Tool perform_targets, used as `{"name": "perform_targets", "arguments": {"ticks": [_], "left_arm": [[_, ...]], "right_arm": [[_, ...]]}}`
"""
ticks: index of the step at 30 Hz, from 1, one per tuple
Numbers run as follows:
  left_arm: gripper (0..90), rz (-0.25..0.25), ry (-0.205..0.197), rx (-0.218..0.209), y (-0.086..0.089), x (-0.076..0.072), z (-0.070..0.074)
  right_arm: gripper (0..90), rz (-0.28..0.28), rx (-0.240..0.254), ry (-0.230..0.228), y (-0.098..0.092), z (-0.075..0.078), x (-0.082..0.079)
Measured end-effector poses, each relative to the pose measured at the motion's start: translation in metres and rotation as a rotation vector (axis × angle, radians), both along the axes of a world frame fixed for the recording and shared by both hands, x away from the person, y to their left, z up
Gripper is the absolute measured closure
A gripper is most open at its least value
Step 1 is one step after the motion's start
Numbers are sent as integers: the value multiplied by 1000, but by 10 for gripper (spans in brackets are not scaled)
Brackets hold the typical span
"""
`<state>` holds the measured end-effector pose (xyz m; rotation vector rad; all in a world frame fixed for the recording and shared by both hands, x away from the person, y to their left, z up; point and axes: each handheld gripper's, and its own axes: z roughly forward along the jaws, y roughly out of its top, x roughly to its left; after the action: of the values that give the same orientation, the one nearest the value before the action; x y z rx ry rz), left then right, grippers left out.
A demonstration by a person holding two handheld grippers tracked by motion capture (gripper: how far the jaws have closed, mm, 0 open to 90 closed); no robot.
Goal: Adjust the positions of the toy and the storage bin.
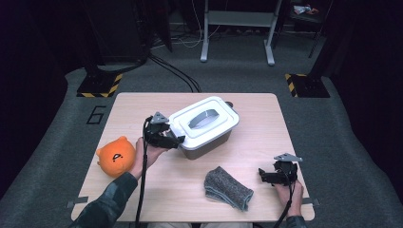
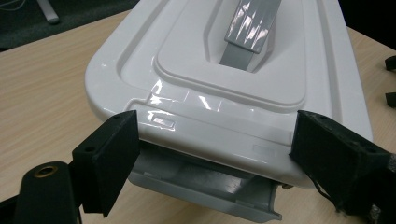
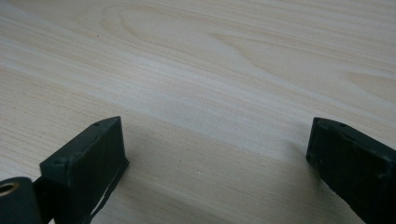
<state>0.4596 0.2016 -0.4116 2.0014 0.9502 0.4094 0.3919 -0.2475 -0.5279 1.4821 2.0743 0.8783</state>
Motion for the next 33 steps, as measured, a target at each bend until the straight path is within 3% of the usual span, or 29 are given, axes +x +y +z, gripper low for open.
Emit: {"name": "perform_targets", "arguments": {"ticks": [16, 21, 25, 29, 31, 33], "left_arm": [[152, -50, -12, -11, -8, 15, -2], [152, -86, 1, -24, -10, 23, -2], [152, -115, 9, -43, -12, 31, -4], [152, -139, 10, -33, -15, 35, -3], [151, -134, 24, -34, -16, 35, -2], [150, -116, 1, -13, -17, 33, 0]], "right_arm": [[46, 1, -3, -2, -1, 0, 1], [50, 12, 34, 10, -5, 2, 5], [49, 16, 66, 11, -5, 11, 11], [53, 23, 65, -11, 0, 24, 16], [55, 31, 59, -20, 4, 29, 18], [55, 47, 54, -30, 7, 35, 20]]}}
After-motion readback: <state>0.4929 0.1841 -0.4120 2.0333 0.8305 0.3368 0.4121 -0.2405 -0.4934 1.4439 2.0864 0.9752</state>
